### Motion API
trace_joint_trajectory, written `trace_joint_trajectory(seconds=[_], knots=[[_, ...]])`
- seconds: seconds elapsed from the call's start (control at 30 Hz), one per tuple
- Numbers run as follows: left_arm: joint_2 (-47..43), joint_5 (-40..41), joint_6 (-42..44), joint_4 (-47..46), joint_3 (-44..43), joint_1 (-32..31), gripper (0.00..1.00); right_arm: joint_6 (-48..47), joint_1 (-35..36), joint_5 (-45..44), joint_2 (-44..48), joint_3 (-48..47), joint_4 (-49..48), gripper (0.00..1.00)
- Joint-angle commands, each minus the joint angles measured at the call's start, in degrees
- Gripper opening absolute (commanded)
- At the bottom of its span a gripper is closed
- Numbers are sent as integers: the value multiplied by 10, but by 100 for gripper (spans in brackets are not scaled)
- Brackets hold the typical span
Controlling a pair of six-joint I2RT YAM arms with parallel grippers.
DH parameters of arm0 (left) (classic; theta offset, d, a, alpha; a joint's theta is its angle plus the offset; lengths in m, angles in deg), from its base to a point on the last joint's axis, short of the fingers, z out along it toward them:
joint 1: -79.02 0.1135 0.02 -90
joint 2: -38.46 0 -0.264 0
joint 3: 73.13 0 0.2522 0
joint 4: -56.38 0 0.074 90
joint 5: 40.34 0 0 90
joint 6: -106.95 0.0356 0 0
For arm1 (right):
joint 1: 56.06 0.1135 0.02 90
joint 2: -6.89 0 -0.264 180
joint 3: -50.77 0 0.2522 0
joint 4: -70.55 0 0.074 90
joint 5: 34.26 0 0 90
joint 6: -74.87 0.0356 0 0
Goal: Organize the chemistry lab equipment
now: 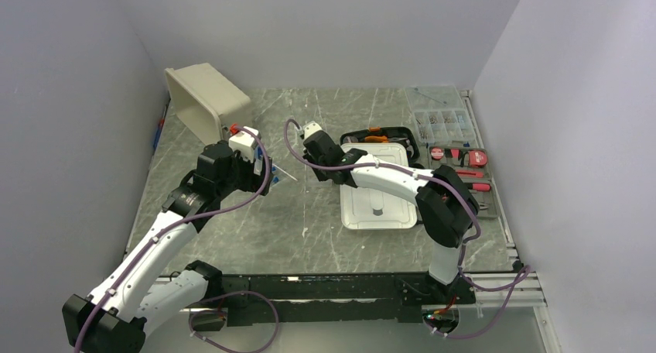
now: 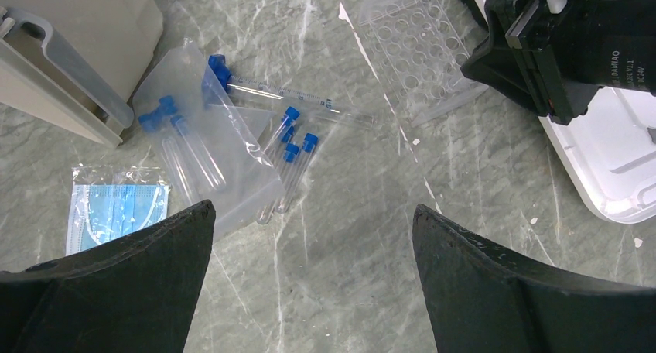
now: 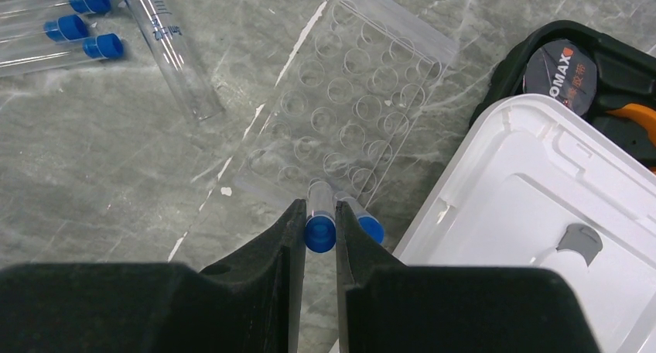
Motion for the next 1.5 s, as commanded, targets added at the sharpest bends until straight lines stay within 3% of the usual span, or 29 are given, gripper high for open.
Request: trace_joint_trajectory(seconds=[0.0, 0.9, 1.47], knots=[[-2, 0, -2, -11, -4, 2, 99, 9, -4, -2, 4, 4, -28, 6], [2, -2, -1, -9, -4, 2, 99, 25, -12, 2, 9, 56, -91, 5], [6, -3, -1, -8, -5, 2, 99, -2, -12, 5, 37, 27, -73, 32]])
